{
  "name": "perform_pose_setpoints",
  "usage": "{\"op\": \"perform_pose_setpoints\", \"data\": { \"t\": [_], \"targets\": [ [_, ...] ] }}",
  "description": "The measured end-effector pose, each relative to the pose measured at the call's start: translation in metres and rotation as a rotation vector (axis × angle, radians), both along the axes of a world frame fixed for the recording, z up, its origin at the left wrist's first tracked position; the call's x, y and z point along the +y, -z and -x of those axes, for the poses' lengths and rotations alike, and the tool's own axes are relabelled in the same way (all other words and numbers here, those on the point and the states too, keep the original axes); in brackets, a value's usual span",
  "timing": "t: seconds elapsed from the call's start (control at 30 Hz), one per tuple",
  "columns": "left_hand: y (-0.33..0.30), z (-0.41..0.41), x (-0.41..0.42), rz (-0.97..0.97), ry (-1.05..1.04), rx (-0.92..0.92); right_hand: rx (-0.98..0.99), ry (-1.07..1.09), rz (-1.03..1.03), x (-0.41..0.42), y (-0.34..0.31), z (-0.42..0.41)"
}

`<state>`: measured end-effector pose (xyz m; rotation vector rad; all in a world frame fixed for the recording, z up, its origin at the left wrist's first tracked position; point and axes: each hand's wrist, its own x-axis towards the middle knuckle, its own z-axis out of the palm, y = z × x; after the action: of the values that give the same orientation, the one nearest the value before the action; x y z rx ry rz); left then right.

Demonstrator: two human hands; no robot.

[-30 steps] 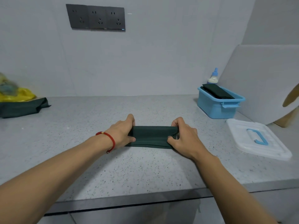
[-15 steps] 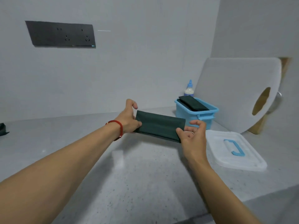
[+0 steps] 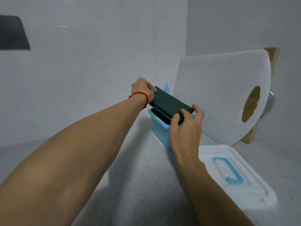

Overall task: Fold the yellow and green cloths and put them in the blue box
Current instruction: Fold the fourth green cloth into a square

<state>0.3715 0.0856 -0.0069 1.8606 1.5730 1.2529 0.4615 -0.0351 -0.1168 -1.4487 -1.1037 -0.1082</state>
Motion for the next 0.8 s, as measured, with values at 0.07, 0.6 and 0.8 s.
{"op": "perform_pose_setpoints", "data": {
  "t": [0.07, 0.6, 0.8],
  "targets": [
    [0.007, -0.011, 0.016, 0.028, 0.045, 0.053, -0.097, -0.003, 0.063, 0.004, 0.006, -0.003],
    [0.075, -0.027, 0.067, 0.102, 0.238, 0.101, -0.472, 0.154, 0.467, 0.001, 0.003, -0.017],
    [0.075, -0.030, 0.071, 0.267, 0.197, 0.222, -0.598, 0.168, 0.568, 0.011, 0.000, -0.019]
  ]
}}
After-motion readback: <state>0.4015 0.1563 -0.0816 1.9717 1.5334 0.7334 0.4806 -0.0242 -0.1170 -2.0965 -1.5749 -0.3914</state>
